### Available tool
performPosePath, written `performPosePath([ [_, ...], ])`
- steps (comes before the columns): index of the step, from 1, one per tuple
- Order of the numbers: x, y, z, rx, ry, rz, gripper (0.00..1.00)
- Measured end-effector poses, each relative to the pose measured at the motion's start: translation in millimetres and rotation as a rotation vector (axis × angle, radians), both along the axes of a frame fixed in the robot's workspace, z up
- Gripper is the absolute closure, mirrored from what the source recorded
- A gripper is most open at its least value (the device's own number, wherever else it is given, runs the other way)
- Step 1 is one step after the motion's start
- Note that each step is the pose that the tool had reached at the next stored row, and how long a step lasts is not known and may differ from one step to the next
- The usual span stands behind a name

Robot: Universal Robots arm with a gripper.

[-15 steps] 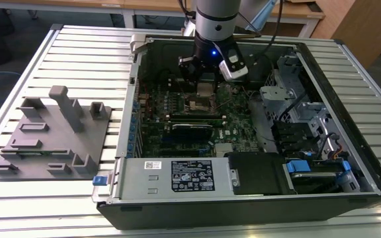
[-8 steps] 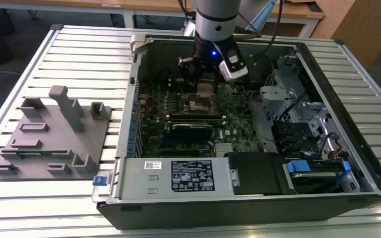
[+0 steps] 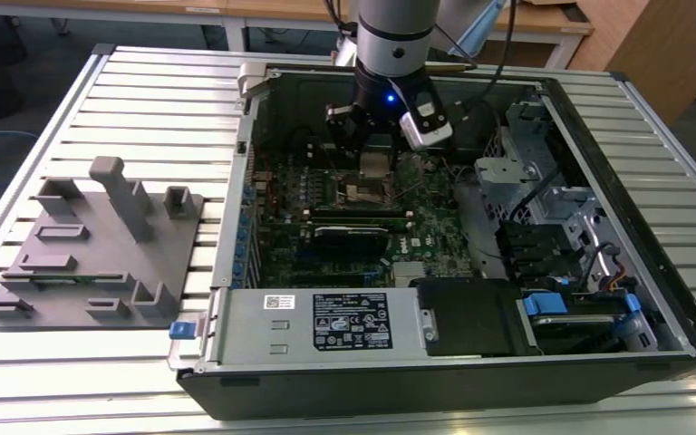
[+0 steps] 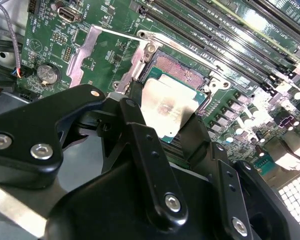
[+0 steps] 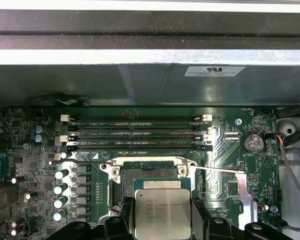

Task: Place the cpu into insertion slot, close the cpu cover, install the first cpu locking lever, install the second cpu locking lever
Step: 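Place the cpu into insertion slot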

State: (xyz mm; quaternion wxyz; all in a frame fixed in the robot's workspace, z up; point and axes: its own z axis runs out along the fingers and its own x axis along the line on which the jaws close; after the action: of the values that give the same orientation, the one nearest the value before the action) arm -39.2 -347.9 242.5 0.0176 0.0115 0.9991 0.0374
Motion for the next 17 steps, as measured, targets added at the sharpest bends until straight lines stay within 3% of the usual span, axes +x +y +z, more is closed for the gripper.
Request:
performPosePath([
  [4,0.0,0.0,-0.1,0.0,0.0014,0.0,0.46],
  [7,0.0,0.0,-0.2,0.0,0.0119,0.0,0.46],
  [17,-0.1,0.0,-2.8,0.0001,0.0115,0.0,0.46],
])
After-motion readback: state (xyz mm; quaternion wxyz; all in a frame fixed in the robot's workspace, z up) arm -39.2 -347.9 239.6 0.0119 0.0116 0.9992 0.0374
